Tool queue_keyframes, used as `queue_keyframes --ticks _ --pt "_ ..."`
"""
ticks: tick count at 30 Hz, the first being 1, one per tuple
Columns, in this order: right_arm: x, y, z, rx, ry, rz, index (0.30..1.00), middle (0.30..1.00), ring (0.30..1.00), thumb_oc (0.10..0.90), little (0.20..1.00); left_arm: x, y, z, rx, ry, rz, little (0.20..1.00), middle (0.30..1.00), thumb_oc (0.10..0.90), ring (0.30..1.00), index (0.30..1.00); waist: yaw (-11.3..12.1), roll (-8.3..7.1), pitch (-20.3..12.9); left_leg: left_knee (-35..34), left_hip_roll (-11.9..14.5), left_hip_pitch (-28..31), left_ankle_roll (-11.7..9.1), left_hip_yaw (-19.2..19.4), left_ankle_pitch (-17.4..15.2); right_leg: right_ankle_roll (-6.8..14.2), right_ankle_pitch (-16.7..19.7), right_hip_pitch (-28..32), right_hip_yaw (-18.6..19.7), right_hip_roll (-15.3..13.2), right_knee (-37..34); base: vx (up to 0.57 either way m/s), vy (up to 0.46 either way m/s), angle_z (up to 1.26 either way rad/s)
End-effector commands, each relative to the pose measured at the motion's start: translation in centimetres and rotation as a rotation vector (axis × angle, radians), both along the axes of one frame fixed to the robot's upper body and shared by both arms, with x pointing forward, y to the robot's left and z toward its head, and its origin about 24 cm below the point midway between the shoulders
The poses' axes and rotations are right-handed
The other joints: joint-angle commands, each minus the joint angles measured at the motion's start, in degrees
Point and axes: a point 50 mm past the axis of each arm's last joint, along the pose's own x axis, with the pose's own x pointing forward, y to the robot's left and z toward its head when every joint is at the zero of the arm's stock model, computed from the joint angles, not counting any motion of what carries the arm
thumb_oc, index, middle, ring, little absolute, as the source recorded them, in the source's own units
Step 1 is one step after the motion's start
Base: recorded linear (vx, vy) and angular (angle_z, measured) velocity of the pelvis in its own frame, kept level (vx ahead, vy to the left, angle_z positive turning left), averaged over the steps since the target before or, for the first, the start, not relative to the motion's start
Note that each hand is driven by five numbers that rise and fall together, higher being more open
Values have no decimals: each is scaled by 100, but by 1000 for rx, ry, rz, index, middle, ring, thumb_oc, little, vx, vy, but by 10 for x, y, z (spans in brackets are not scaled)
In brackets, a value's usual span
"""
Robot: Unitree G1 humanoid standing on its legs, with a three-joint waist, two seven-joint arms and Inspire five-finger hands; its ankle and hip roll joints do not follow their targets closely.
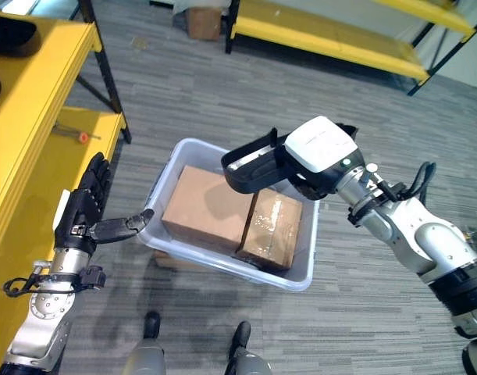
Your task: Move parts from the plastic box to the shelf.
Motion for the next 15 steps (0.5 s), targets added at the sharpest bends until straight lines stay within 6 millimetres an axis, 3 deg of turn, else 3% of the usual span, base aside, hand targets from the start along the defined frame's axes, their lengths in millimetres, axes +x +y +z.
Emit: queue_keyframes --ticks 1,6,12,15 --pt "-2 10 44 142 -158 71 300 300 300 400 300 -1 -29 39 139 -240 -140 1000 1000 900 1000 1000 58 156 -851 -709 307 305 99 -147 156 583 -380 247 -106 -279 374 57 4 -18" --pt "-2 31 45 196 -137 169 300 300 300 400 300 2 -42 56 331 -360 -141 1000 1000 900 1000 1000 -72 203 -1008 -716 353 490 92 -34 75 572 -453 290 39 -242 447 47 16 -10" --pt "-5 39 47 234 -131 223 300 300 300 400 300 5 -48 64 467 -439 -126 1000 1000 900 1000 1000 -151 221 -1085 -724 346 586 97 27 29 589 -461 344 80 -257 451 33 15 -9" --pt "-7 45 49 251 -131 261 300 300 300 400 300 6 -50 72 667 -522 -95 1000 1000 900 1000 1000 -197 241 -1127 -725 333 652 107 78 -10 604 -464 367 125 -276 450 40 27 -3"
